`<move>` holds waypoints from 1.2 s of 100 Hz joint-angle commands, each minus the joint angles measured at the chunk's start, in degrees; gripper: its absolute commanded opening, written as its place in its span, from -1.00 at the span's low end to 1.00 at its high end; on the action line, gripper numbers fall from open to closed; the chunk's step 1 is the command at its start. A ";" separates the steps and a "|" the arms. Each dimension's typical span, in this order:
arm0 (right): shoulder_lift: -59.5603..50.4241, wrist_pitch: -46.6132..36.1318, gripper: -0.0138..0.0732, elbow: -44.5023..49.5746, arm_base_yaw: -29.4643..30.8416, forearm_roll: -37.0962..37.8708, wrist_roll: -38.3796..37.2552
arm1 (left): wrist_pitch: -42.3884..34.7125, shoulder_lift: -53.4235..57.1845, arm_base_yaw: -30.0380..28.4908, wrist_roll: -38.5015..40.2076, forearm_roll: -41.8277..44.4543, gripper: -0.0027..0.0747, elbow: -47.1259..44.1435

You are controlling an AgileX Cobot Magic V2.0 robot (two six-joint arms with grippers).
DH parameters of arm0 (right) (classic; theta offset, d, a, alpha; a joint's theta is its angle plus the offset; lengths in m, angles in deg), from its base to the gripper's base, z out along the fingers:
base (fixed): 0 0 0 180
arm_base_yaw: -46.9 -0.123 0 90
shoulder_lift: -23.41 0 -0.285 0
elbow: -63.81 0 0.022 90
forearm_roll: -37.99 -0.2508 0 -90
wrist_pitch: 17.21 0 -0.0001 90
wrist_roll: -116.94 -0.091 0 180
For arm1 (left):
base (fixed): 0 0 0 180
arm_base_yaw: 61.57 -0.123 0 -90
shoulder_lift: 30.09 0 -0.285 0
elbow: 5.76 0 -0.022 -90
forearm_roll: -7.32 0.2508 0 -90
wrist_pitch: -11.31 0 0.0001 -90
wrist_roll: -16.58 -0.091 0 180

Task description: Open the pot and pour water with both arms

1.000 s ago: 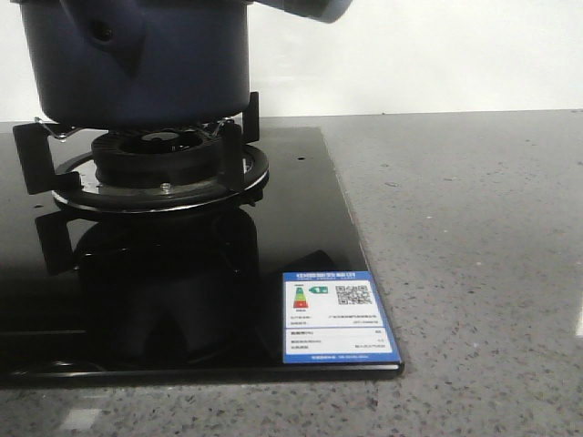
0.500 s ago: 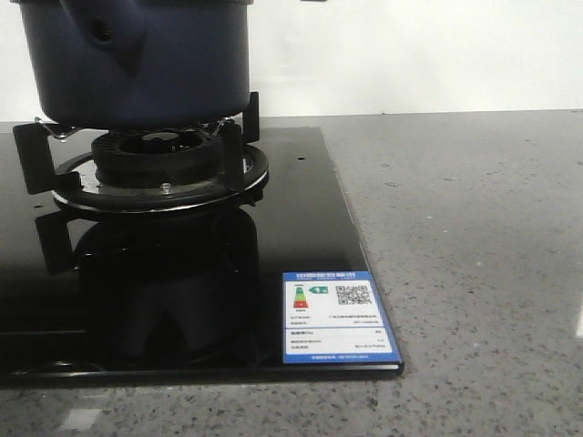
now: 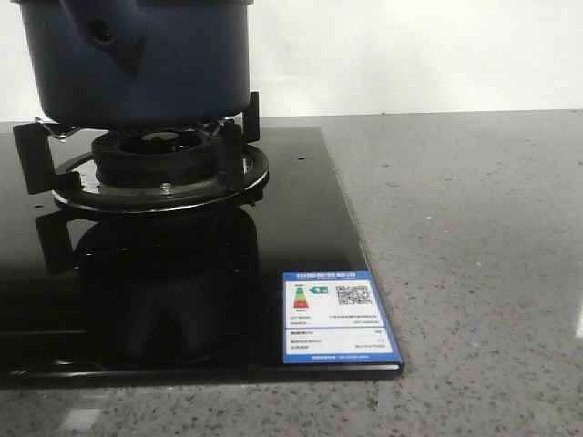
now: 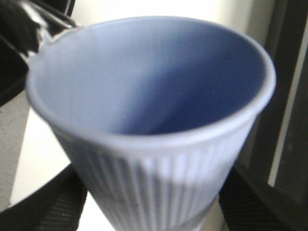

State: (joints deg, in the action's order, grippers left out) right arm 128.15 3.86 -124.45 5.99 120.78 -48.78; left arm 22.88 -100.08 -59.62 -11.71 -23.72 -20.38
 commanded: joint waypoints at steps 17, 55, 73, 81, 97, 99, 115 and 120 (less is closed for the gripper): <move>-2.76 -1.28 0.19 -2.39 0.04 7.03 0.24 | -5.28 1.58 -0.15 -0.06 -0.75 0.02 2.11; -2.76 -1.41 0.19 -2.39 0.04 7.05 0.24 | -5.28 1.58 -0.15 -0.06 -0.75 0.02 2.11; -2.76 -1.41 0.19 -2.39 0.04 7.05 0.24 | -5.28 1.58 -0.15 -0.06 -0.75 0.02 2.11; -2.76 -1.41 0.19 -2.39 0.04 7.05 0.24 | -5.28 1.58 -0.15 -0.06 -0.75 0.02 2.11; -2.76 -1.41 0.19 -2.39 0.04 7.05 0.24 | -5.28 1.58 -0.15 -0.06 -0.75 0.02 2.11; -2.76 -1.41 0.19 -2.39 0.04 7.05 0.24 | -5.28 1.58 -0.15 -0.06 -0.75 0.02 2.11; -2.76 -1.41 0.19 -2.39 0.04 7.05 0.24 | -5.28 1.58 -0.15 -0.06 -0.75 0.02 2.11; -2.76 -1.41 0.20 -2.39 0.04 7.05 0.24 | -5.28 1.58 -0.15 -0.06 -0.75 0.02 2.11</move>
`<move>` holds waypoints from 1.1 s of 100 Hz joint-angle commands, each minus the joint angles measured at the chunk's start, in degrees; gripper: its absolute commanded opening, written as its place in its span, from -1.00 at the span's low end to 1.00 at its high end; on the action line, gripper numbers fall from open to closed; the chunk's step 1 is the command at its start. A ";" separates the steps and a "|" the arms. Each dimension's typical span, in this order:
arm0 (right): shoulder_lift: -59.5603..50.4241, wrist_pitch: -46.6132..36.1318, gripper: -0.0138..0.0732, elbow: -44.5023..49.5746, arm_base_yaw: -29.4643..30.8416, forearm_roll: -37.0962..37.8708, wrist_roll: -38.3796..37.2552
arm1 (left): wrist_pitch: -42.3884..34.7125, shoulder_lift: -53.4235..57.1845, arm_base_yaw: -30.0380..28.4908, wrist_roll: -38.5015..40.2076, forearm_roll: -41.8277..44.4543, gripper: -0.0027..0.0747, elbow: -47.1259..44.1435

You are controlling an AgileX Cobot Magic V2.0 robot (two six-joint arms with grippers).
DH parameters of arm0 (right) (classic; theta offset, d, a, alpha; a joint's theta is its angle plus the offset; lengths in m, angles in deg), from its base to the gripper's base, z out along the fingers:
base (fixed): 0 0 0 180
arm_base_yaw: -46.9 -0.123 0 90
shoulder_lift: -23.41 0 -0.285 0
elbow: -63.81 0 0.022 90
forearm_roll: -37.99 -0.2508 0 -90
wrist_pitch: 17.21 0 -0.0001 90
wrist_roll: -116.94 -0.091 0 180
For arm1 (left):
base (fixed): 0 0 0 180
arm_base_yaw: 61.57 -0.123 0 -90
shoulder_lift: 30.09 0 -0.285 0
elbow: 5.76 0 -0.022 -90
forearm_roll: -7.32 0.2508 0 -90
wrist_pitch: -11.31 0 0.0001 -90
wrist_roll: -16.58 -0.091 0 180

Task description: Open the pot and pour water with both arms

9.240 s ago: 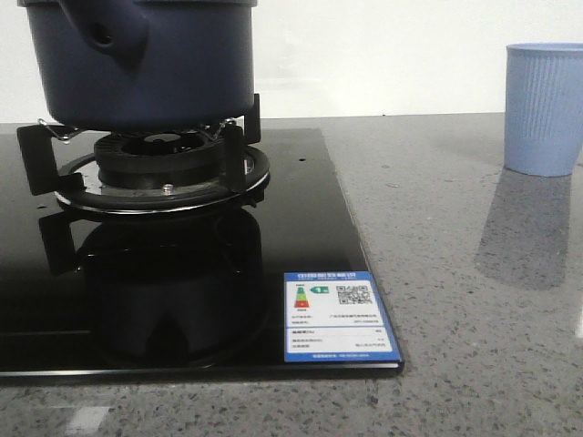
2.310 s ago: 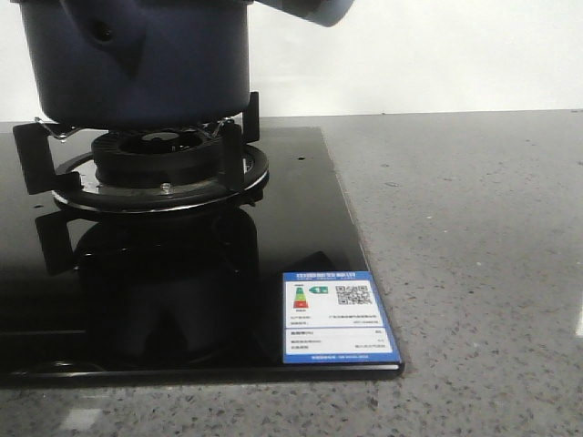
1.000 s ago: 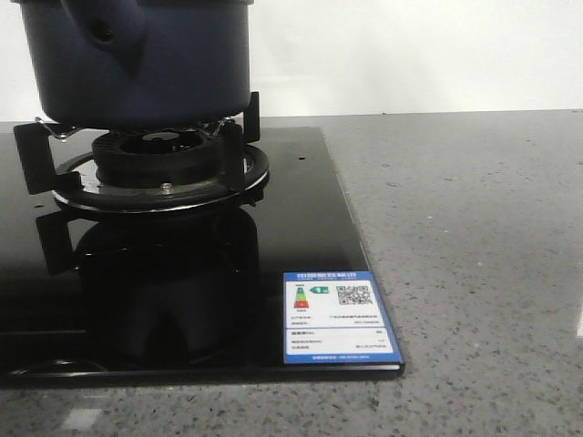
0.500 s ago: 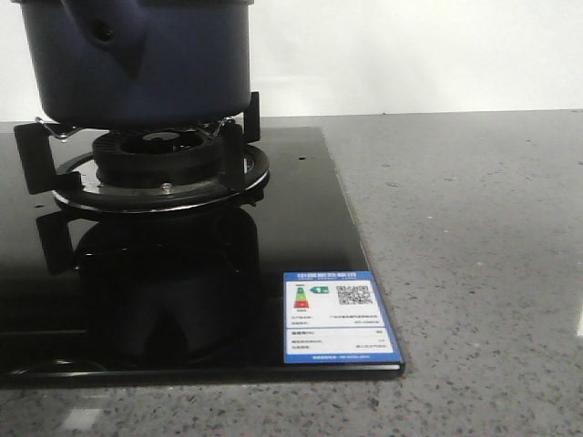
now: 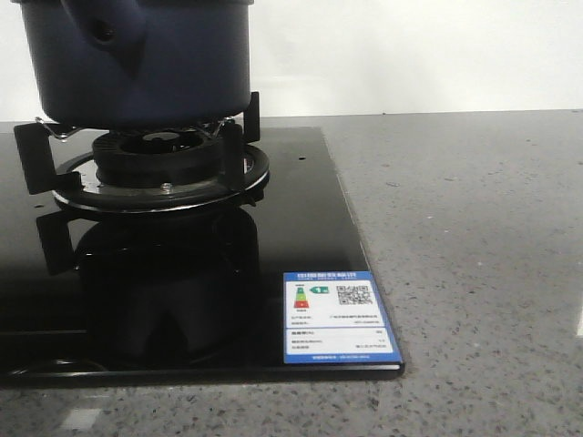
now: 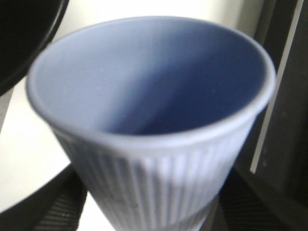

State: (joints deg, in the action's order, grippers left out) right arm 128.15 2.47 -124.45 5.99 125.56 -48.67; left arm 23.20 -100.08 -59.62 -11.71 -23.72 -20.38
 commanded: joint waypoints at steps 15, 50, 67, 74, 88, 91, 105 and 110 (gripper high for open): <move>-2.76 -0.02 0.19 -2.39 0.04 2.16 -1.12 | -5.59 1.58 -0.15 -0.06 -0.75 0.02 2.11; -3.30 5.70 0.20 -2.39 0.04 1.20 -21.20 | -5.59 1.58 -0.15 -0.06 -0.75 0.02 2.11; -6.34 15.64 0.20 -2.39 0.29 -0.39 -41.54 | -5.59 1.58 -0.15 -0.06 -0.75 0.02 2.11; -8.15 19.54 0.20 -2.39 1.71 -2.90 -47.24 | -5.59 1.58 -0.15 -0.06 -0.75 0.02 2.11; -13.41 16.83 0.19 -1.27 7.88 -18.36 -52.68 | -5.59 1.58 -0.15 -0.06 -0.75 0.02 2.11; -14.77 14.72 0.19 -0.36 10.08 -22.01 -53.67 | -5.59 1.58 -0.15 -0.06 -0.75 0.02 2.11; -22.01 4.73 0.19 9.26 18.42 -25.96 -61.21 | -5.59 1.58 -0.15 -0.06 -0.75 0.02 2.11; -24.35 1.76 0.19 14.29 21.12 -25.96 -63.43 | -5.59 1.58 -0.15 -0.06 -0.75 0.02 2.11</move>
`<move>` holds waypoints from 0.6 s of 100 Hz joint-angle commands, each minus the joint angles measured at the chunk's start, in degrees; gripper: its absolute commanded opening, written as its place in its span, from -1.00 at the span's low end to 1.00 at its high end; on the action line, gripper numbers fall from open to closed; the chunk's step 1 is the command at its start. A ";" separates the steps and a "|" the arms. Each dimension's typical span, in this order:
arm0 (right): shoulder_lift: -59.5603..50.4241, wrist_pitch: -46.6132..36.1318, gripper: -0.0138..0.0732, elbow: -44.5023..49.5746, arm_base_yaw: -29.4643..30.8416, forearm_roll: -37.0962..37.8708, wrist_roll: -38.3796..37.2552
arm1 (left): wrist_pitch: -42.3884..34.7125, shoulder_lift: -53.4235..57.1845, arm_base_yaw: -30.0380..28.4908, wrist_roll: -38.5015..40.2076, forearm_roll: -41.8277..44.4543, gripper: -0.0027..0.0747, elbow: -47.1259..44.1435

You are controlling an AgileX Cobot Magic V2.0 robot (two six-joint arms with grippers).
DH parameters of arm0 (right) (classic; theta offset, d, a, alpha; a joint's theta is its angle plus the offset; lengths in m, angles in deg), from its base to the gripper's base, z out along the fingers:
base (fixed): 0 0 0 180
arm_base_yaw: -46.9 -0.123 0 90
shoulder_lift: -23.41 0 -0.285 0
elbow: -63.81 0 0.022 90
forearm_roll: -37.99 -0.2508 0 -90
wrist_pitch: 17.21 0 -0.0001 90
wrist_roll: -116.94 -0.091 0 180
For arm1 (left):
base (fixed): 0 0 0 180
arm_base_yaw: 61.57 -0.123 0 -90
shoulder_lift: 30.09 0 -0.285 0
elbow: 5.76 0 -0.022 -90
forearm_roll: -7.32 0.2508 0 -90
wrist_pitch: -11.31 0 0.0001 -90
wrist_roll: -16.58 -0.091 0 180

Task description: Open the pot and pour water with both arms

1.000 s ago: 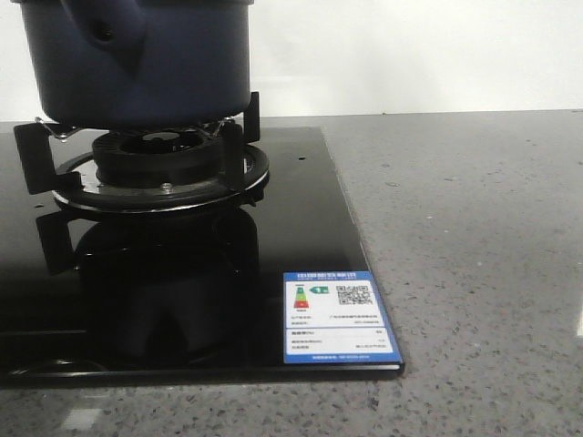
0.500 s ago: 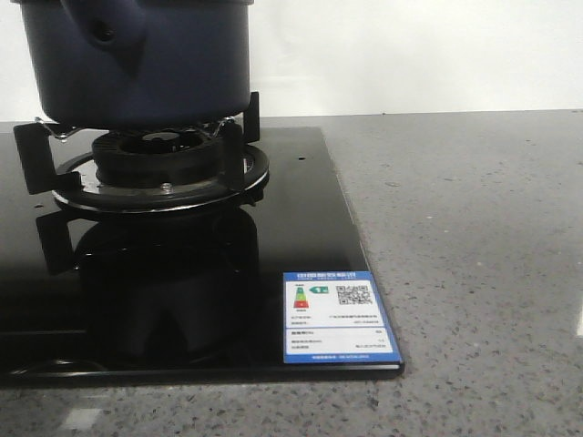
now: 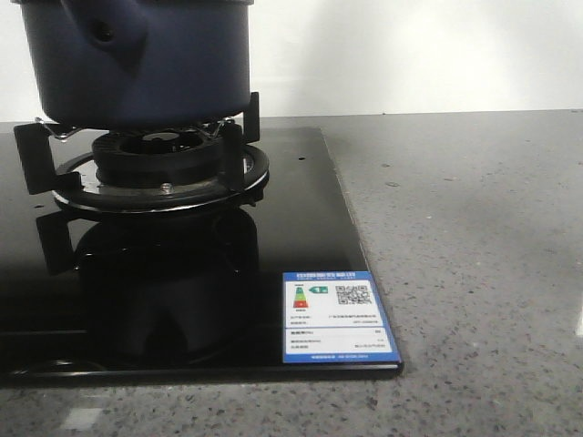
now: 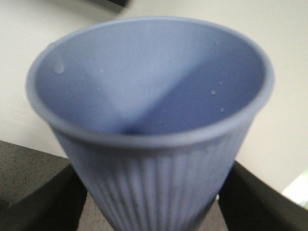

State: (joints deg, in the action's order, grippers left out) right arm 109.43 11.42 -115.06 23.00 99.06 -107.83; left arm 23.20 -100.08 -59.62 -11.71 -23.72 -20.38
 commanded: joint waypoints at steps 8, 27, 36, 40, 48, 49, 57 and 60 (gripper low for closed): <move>-9.16 -12.45 0.19 12.23 8.72 0.54 -8.59 | -5.59 1.58 -0.15 -0.06 -0.75 0.02 2.11; -13.32 -31.33 0.19 27.92 20.59 0.54 -14.41 | -5.59 1.58 -0.15 -0.06 -0.75 0.02 2.11; -12.64 -37.77 0.19 31.78 24.85 0.54 -14.41 | -5.59 1.58 -0.15 -0.06 -0.75 0.02 2.11; -12.05 -40.01 0.19 32.78 26.37 0.54 -14.41 | -5.59 1.58 -0.15 -0.06 -0.75 0.02 2.11; -10.05 -42.36 0.19 33.42 28.65 0.54 -14.41 | -5.59 1.58 -0.15 -0.06 -0.75 0.02 2.11; -9.82 -42.38 0.19 33.42 28.96 0.54 -14.41 | -5.59 1.58 -0.15 -0.06 -0.75 0.02 2.11; -7.26 -44.93 0.19 33.42 30.26 0.54 -14.28 | -5.59 1.58 -0.15 -0.06 -0.75 0.02 2.11; -6.43 -46.67 0.19 33.42 30.69 0.54 -14.28 | -5.59 1.58 -0.15 -0.06 -0.75 0.02 2.11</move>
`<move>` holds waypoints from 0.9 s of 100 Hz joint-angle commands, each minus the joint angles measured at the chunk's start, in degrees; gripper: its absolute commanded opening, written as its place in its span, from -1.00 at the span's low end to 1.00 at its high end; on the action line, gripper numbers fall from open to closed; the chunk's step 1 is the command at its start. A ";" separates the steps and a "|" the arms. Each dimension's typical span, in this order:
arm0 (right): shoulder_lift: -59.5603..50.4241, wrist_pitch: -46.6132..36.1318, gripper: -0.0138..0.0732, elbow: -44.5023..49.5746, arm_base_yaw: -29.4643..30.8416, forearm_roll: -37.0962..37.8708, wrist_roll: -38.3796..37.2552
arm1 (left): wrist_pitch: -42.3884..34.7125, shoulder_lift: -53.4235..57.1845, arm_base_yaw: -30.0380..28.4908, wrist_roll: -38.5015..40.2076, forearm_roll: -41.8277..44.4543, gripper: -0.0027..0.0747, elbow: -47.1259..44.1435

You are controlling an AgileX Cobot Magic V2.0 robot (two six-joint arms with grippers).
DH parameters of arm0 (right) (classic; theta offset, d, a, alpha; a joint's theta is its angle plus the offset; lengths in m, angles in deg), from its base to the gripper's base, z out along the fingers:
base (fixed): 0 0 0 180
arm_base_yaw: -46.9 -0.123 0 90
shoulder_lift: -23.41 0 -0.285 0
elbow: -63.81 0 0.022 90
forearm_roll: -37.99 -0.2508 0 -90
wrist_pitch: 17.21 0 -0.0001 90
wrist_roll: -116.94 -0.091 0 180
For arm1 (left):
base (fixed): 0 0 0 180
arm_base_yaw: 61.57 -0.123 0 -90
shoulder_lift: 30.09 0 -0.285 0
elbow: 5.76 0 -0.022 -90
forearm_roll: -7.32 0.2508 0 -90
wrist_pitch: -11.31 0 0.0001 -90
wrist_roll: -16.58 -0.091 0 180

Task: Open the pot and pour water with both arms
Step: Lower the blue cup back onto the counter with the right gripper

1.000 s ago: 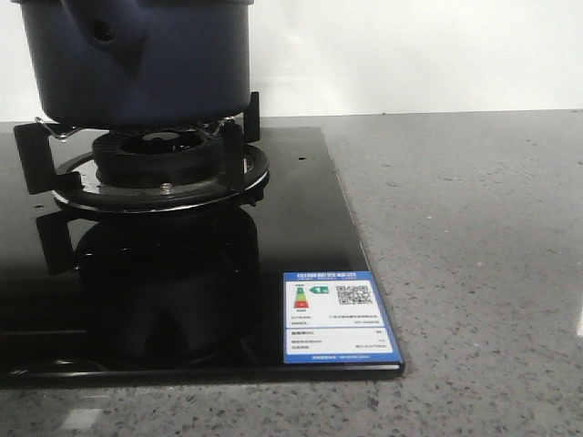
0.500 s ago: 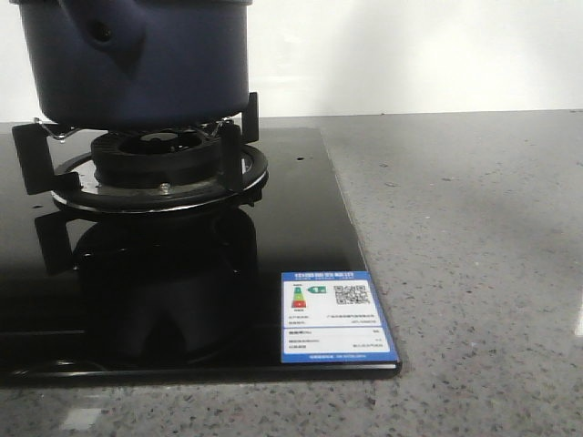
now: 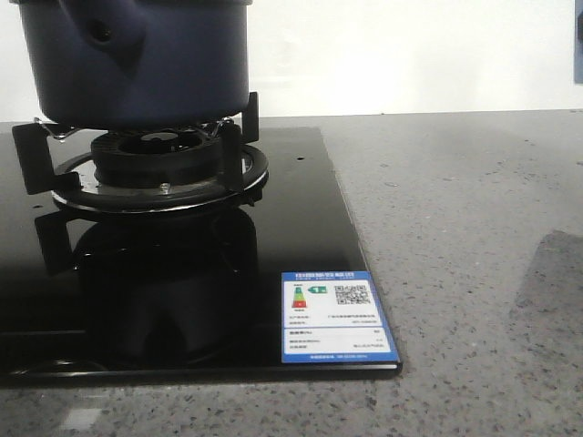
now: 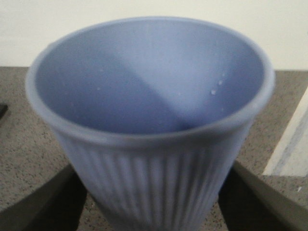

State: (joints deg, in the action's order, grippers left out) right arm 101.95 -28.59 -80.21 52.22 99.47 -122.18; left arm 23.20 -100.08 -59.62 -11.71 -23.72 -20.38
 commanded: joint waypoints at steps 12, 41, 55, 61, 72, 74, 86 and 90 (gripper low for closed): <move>4.92 -12.82 0.19 -1.43 1.99 0.13 0.68 | -5.59 1.58 -0.15 -0.06 -0.75 0.02 2.11; 13.72 -22.89 0.19 -1.43 1.99 -7.80 16.10 | -5.59 1.58 -0.15 -0.06 -0.75 0.02 2.11; 16.19 -25.94 0.19 -1.43 2.07 -11.26 20.75 | -5.93 1.58 -0.15 -0.06 -0.75 0.02 2.11; 17.19 -26.93 0.19 -1.43 2.24 -11.68 21.14 | -6.06 1.58 -0.15 -0.06 -0.75 0.02 2.11; 18.24 -27.04 0.19 -1.43 2.21 -11.68 21.14 | -6.06 1.58 -0.15 -0.06 -0.75 0.02 2.11; 18.24 -27.04 0.19 -1.43 2.21 -11.68 21.14 | -6.06 1.58 -0.15 -0.06 -0.75 0.02 2.11; 18.34 -26.81 0.20 -1.43 2.21 -11.68 21.14 | -6.19 1.58 -0.15 -0.06 -0.75 0.02 2.11; 18.34 -26.81 0.20 -1.43 2.21 -11.68 21.14 | -6.31 1.58 -0.15 -0.06 -0.75 0.02 2.11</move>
State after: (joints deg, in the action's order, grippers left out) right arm 121.81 -52.56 -80.21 53.87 89.04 -101.62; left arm 23.20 -100.08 -59.62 -11.71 -23.72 -20.38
